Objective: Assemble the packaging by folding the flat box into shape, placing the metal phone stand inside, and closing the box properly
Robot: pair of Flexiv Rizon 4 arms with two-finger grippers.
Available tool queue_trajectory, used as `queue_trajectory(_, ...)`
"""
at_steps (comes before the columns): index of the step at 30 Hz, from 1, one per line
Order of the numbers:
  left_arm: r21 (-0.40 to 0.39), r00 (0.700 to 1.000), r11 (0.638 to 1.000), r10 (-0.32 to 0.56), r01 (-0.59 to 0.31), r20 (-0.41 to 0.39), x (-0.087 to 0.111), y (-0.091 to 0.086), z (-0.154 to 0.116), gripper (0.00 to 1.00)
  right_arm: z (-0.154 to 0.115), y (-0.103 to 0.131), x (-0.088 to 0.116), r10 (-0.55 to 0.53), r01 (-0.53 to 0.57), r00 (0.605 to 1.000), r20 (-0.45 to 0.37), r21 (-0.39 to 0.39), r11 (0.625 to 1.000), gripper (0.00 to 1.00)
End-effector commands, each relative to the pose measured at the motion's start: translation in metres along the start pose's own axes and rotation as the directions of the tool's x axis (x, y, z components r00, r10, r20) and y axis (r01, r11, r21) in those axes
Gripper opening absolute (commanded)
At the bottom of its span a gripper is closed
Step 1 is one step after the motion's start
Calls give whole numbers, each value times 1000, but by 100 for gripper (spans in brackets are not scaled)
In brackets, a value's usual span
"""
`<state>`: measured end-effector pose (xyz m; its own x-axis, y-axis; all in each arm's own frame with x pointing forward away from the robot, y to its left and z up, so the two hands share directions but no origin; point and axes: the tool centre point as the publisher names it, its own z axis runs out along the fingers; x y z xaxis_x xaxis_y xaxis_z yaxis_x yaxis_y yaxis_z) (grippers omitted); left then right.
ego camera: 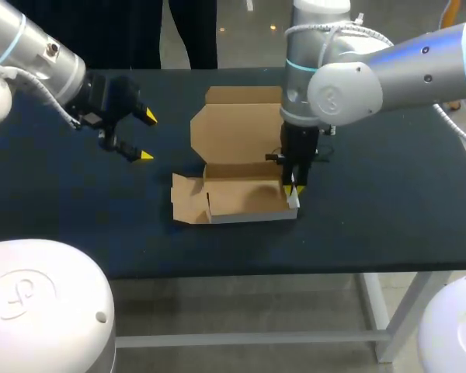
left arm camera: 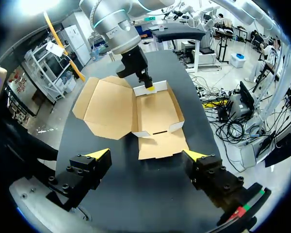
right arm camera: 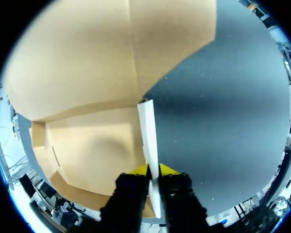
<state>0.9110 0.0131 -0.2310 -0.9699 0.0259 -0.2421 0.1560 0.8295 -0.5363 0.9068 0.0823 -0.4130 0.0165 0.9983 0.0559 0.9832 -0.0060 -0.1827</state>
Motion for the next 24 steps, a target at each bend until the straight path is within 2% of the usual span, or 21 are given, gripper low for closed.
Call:
queue_trajectory(1,-5,1000,1000,-1,1,-3,0,-1,-1,100,13,0,-1,11,-11,1000,-3,-26,1000,14)
queue_trajectory(6,-5,1000,1000,-1,1,-3,0,-1,-1,100,13,0,-1,35,-35,999,-3,-76,996,12)
queue_trajectory(24,-5,1000,1000,-1,1,-3,0,-1,-1,100,19,2,-1,113,-109,994,8,-203,973,16)
